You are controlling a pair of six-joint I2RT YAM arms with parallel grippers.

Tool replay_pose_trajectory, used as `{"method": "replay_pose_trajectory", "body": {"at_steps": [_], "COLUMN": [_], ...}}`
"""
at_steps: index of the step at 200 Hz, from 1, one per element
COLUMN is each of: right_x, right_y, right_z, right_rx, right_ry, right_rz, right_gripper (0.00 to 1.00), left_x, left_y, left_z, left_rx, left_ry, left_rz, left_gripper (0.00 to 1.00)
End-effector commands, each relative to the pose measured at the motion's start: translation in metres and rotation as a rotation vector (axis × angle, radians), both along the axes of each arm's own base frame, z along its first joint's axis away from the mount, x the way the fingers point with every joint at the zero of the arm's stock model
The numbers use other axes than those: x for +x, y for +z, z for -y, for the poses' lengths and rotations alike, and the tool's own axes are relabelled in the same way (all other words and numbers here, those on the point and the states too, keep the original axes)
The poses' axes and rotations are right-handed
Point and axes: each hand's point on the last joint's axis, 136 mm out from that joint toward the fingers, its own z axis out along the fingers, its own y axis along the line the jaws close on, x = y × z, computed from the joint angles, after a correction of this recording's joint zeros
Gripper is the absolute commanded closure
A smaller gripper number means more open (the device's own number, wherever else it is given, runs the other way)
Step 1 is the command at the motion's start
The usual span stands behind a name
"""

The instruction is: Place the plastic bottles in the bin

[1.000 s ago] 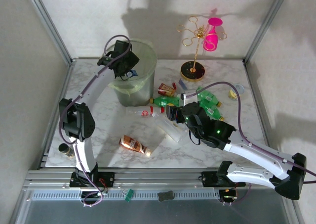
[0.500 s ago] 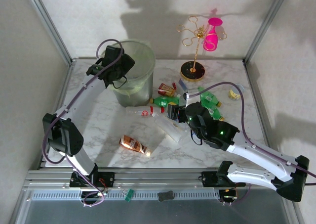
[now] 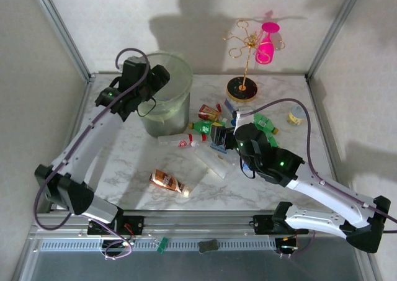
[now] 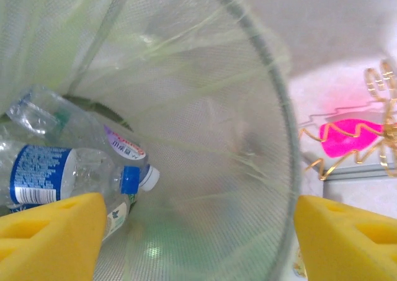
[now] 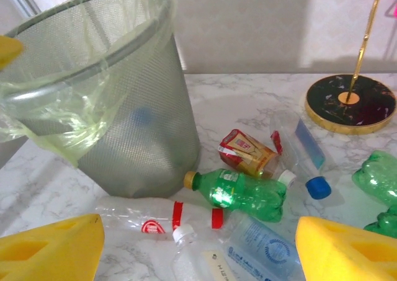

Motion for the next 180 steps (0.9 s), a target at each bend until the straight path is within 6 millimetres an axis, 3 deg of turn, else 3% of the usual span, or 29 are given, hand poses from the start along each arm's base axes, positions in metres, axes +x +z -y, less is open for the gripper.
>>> {"method": "replay_pose_trajectory", "body": {"at_steps": [1,20,44,82,121,149,180], "right_x": [0.009,0.021,0.033,0.052,0.094,0.129,0.164], "right_y": [-0.010,-0.037,-0.074,-0.104,-0.124,-0.137,-0.160], "right_z": [0.010,0.023,0.043,0.070,0.094,0.115,0.142], "right_rx": [-0.007,-0.011,-0.024,-0.139,-0.224,-0.313,-0.385], "right_ry": [-0.041,-0.079,-0.132,-0.227,-0.315,-0.411,-0.490], "right_rz": [-0.079,-0.199,-0.338,-0.393,-0.431,-0.436,-0.465], "right_gripper": [0.19,0.19,0.19,0.19,0.18,0.16,0.02], "left_x": [-0.020,-0.042,-0.077,-0.108,-0.111,-0.111,-0.114], "left_y": [0.035,0.051,0.052,0.011,-0.033,-0.048,-0.058], "left_z": [-0.007,0.019,0.053,0.081,0.086,0.083,0.087], "left_rx": [0.082,0.082,0.101,0.117,0.157,0.188,0.166], "left_ry": [-0.049,-0.212,-0.415,-0.574,-0.586,-0.582,-0.603], "left_rz": [0.116,0.228,0.333,0.342,0.275,0.258,0.247], "left_gripper": [0.23,0.25,0.26,0.30,0.31,0.31,0.30]}}
